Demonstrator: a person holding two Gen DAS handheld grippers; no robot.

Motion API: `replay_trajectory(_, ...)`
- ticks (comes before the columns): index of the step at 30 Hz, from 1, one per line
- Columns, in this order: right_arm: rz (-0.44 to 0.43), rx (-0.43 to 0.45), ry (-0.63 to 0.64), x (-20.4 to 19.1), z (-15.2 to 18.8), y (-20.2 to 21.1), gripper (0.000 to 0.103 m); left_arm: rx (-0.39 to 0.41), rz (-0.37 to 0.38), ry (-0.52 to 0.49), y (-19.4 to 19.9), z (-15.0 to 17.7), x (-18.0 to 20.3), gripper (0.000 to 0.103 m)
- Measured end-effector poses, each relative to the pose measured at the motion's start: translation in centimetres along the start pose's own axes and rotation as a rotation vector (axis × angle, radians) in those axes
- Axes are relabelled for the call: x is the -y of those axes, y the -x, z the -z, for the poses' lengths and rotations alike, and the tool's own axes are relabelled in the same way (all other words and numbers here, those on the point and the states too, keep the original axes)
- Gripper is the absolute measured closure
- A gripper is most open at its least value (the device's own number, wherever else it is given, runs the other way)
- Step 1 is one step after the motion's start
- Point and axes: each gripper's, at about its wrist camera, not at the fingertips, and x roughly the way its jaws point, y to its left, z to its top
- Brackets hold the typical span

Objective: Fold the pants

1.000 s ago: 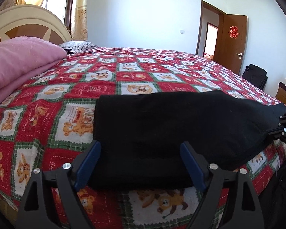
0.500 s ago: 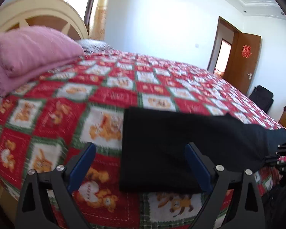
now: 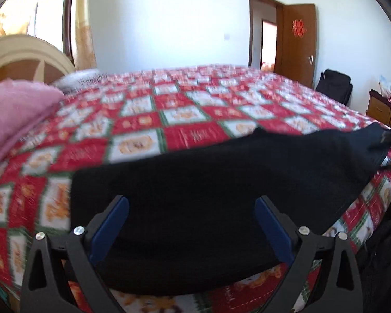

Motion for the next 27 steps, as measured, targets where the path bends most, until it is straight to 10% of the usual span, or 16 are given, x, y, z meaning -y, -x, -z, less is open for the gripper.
replay_trajectory(13, 0.621, 0.170, -0.727, 24.4, 9.8, 21.5, 0.042, -0.049, -0.028, -0.030, -1.0, 1.8, 0.9, 0.000)
replay_trajectory(18, 0.604, 0.119, -0.821, 25.4, 13.9, 22.6, 0.045, -0.026, -0.014, -0.025, -1.0, 2.1, 0.2, 0.000)
replay_trajectory(27, 0.569, 0.120, -0.819, 25.8, 15.2, 21.4, 0.094, -0.011, 0.000, -0.035, -1.0, 2.4, 0.0, 0.000)
